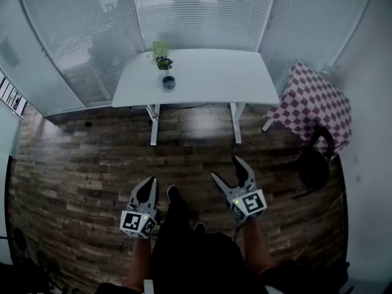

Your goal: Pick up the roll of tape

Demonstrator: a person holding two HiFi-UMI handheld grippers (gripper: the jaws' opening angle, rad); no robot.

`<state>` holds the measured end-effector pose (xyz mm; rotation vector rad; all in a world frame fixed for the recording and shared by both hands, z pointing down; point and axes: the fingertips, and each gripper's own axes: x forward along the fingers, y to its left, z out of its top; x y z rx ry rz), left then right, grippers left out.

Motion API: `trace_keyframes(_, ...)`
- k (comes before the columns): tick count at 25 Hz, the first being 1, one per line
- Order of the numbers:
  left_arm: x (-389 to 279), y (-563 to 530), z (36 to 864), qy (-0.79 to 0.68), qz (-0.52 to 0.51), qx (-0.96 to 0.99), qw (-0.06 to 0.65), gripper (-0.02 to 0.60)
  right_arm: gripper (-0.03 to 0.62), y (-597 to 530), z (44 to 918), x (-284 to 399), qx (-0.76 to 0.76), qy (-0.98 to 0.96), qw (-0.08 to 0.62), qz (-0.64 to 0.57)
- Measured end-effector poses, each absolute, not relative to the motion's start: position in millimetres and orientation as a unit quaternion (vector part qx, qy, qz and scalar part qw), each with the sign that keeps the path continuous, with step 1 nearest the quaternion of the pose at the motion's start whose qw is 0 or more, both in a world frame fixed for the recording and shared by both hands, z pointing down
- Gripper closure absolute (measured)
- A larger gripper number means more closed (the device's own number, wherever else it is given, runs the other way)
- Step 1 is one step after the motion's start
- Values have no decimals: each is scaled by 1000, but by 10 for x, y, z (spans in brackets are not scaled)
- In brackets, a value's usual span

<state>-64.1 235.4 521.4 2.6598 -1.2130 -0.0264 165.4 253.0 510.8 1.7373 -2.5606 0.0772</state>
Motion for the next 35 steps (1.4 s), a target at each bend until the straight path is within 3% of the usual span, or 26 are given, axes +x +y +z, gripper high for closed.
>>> trace_keyframes(6,-561,1807,5164,-419,-4,905,65,575,270,2161,5081,1790,568,-823,1,17)
trace_keyframes(16,-604,810,5235,-417,-16,905,84,575,270,1284,5008,1811,572,-819,-25,33)
trace_keyframes(23,-580,185,5161,-406,-14,909,96,575,270,663,4975,1693,570,-821,12,26)
trace_keyframes(35,-784,-839,5058,-385,-11,920,77,575,270,-286,4911,1418,585,-810,13,33)
